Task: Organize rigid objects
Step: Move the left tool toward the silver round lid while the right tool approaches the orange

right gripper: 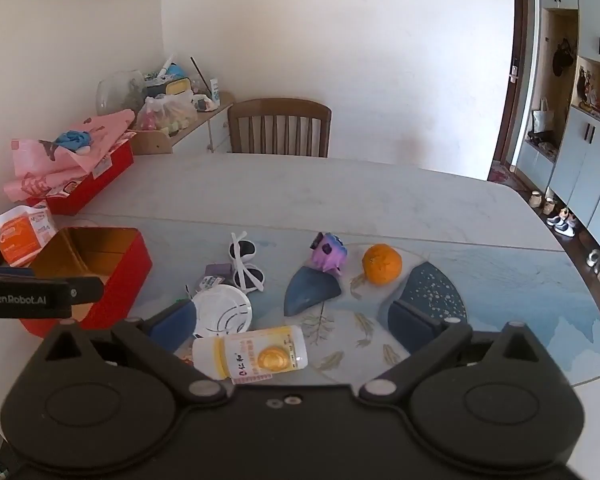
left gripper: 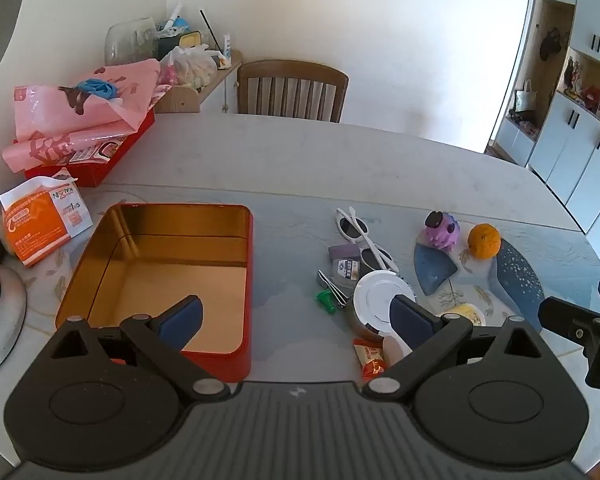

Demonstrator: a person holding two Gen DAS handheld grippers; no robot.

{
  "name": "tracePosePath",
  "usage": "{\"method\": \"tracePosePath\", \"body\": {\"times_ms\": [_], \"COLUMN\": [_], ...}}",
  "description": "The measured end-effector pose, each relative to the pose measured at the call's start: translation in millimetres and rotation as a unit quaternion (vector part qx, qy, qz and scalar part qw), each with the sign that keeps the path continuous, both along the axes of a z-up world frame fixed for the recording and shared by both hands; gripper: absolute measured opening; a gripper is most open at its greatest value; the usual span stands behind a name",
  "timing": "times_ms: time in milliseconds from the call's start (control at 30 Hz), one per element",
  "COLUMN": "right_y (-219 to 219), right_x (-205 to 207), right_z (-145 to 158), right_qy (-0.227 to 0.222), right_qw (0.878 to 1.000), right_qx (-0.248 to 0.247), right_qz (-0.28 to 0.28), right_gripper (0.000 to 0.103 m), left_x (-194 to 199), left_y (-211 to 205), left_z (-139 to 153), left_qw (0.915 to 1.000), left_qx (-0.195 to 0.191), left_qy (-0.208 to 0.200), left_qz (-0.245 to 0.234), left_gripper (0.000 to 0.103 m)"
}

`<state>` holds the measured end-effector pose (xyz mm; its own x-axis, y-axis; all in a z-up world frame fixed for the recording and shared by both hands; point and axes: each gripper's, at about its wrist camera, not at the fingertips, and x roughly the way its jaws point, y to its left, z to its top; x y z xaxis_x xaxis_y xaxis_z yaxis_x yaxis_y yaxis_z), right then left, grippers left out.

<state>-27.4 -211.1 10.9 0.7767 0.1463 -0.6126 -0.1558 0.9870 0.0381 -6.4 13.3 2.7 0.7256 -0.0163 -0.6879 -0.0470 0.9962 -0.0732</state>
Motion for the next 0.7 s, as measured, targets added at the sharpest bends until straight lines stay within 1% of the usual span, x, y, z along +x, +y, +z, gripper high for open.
{"method": "tracePosePath", "body": {"times_ms": [300,700], "right_y": [6.2,4.3], "right_x": [-1.3,0.3], "right_z": [1.7,-0.2], "right_qy": [-0.004,-0.005], "right_qw": [1.000,1.000], "right_qx": [0.001,0.001], "right_qz": [0.001,-0.006], "right_gripper": [0.102,0.102], "left_x": [-2.0,2.1], "left_y": [4.5,0.4], "left_z": [1.1,-1.7], "left_qw": [1.0000,0.9999], "left_qx": [-0.001,0.000], "left_qy": [0.000,0.007], "left_qz": [0.001,-0.012], "left_gripper": [0.100,0.100]}}
